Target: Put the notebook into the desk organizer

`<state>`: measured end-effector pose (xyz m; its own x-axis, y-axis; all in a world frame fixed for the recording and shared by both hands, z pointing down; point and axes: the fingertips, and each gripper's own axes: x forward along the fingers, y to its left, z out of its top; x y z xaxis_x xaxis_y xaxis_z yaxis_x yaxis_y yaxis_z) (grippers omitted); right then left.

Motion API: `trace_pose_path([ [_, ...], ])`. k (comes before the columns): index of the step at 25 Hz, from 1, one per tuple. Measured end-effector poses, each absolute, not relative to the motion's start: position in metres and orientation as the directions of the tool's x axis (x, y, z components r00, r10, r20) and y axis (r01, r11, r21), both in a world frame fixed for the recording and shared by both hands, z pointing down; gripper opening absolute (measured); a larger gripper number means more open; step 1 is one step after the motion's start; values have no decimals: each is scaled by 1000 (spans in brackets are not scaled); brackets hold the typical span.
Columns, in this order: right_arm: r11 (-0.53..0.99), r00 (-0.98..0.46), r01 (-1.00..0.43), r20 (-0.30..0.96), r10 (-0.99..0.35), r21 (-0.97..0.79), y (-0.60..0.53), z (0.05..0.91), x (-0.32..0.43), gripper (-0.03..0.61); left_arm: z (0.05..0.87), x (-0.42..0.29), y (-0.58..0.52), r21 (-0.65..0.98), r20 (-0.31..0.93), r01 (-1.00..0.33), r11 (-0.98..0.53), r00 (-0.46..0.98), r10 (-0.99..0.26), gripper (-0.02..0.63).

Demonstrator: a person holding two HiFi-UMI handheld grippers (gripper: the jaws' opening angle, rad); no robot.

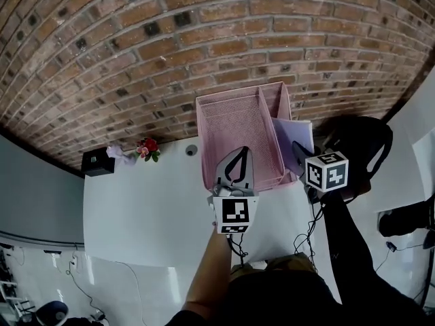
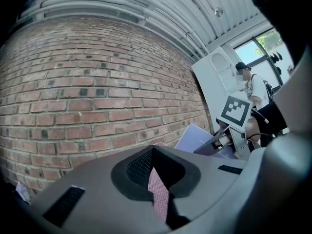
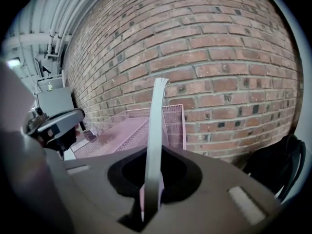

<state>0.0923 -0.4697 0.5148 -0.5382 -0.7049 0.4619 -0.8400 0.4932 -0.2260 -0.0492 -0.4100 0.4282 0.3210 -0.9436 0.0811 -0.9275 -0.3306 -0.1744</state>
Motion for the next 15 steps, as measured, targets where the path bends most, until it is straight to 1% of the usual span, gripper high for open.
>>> trace_pose_path([
  [5,498,-566,-822,497,-658,-276,-480,533,83,29,436,-49,-420,-175,101,-930,-324,310,-945,5],
  [10,511,-579,-809,539,-611,-290,-485,552,77,30,441,-47,-429,-172,108,-933,-317,302,-947,5],
  [15,524,-615,-782,554,-561,-338,-490,559,71,31,447,-40,-437,-189,126,-922,-338,319,-939,5],
])
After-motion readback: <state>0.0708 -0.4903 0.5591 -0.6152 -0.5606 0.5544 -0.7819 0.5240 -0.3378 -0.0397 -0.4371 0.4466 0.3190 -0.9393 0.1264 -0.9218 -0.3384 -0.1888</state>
